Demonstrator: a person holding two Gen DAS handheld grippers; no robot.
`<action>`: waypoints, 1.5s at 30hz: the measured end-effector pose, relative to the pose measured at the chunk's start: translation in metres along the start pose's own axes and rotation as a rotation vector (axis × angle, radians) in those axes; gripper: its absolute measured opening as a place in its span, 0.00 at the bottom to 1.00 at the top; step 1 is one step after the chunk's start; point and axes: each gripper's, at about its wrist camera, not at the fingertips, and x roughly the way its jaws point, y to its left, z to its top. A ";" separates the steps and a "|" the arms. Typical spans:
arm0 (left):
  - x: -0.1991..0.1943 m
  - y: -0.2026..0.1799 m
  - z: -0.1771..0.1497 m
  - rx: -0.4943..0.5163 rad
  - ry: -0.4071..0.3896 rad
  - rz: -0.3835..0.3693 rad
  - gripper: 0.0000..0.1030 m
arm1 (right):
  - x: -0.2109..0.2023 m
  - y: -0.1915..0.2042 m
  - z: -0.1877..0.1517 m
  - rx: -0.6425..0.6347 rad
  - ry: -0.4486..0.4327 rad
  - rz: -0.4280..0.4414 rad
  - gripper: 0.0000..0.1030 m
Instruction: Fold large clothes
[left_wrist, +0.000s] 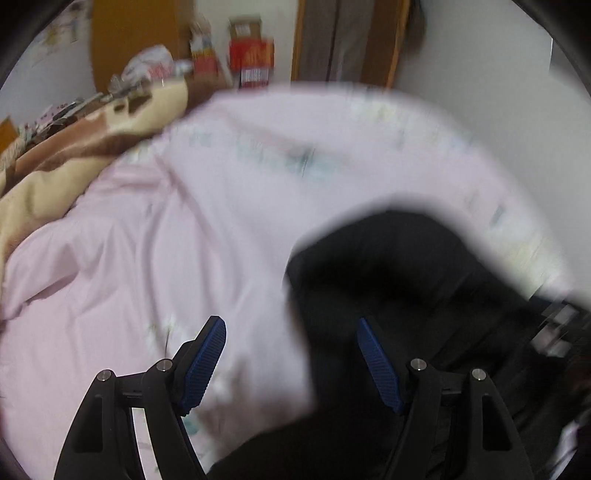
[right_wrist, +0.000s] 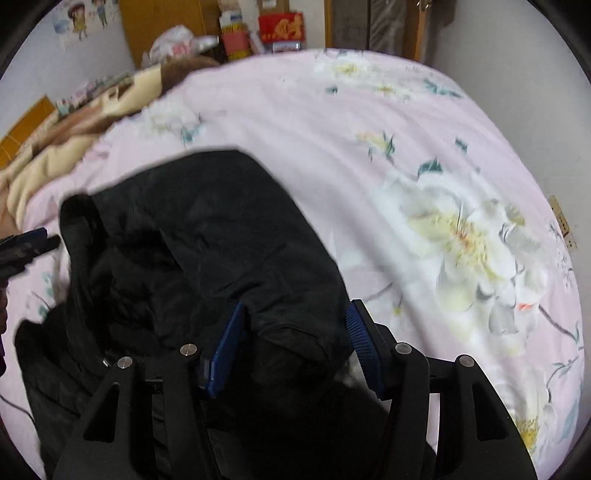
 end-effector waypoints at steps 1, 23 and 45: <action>-0.007 0.003 0.010 -0.031 -0.035 -0.007 0.76 | -0.006 -0.003 0.001 0.023 -0.040 0.000 0.57; 0.036 -0.004 -0.001 -0.197 0.109 -0.043 0.05 | 0.005 -0.011 0.000 0.187 -0.011 0.102 0.15; -0.106 0.016 -0.121 -0.173 -0.021 -0.122 0.15 | -0.136 0.044 -0.109 -0.056 -0.269 0.048 0.10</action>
